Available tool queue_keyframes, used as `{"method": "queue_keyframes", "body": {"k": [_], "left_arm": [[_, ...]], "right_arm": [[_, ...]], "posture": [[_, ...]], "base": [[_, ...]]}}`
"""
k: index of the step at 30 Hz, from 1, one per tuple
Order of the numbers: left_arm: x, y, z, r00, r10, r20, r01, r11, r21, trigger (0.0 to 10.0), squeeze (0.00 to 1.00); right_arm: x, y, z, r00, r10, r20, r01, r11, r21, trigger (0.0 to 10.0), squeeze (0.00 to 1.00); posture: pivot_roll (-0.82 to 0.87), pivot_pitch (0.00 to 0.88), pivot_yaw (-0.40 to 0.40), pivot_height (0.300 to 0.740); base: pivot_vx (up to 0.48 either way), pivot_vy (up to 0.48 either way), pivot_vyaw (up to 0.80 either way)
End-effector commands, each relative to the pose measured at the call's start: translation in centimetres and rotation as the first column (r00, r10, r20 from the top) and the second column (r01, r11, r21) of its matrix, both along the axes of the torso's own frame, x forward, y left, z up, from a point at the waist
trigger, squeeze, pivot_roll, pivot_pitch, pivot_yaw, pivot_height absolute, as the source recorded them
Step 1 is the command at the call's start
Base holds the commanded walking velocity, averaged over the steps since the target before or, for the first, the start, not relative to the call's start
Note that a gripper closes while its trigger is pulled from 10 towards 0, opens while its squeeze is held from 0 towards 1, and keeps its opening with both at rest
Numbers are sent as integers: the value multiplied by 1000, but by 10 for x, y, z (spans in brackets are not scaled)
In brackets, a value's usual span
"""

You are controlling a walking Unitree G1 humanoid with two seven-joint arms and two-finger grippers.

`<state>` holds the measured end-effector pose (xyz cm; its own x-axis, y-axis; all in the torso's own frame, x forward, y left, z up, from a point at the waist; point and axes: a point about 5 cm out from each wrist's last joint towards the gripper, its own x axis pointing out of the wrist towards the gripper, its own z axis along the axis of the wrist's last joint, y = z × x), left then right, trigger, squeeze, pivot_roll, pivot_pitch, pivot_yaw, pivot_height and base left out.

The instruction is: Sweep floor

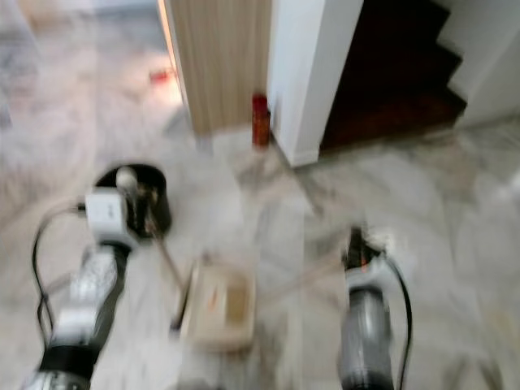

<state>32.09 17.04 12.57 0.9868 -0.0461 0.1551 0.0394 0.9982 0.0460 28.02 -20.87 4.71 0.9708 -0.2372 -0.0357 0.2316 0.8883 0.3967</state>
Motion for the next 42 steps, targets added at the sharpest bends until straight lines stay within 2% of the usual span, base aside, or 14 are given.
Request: {"method": "queue_keyframes", "body": {"k": [1, 42], "left_arm": [[0, 0, 8, 999, -12, 38, 12, 1000, -6, 10000, 0], [0, -1, 9, 999, -6, 39, 6, 1000, -10, 10000, 0]], "right_arm": [[5, -3, 12, 998, -9, 55, 10, 1000, -11, 10000, 0], [5, -3, 12, 999, -10, 52, 11, 1000, -10, 10000, 0]], "posture": [[150, 66, -54, 740], [152, 98, -62, 740]], "base": [[0, 375, 0], [0, 368, 0]]}}
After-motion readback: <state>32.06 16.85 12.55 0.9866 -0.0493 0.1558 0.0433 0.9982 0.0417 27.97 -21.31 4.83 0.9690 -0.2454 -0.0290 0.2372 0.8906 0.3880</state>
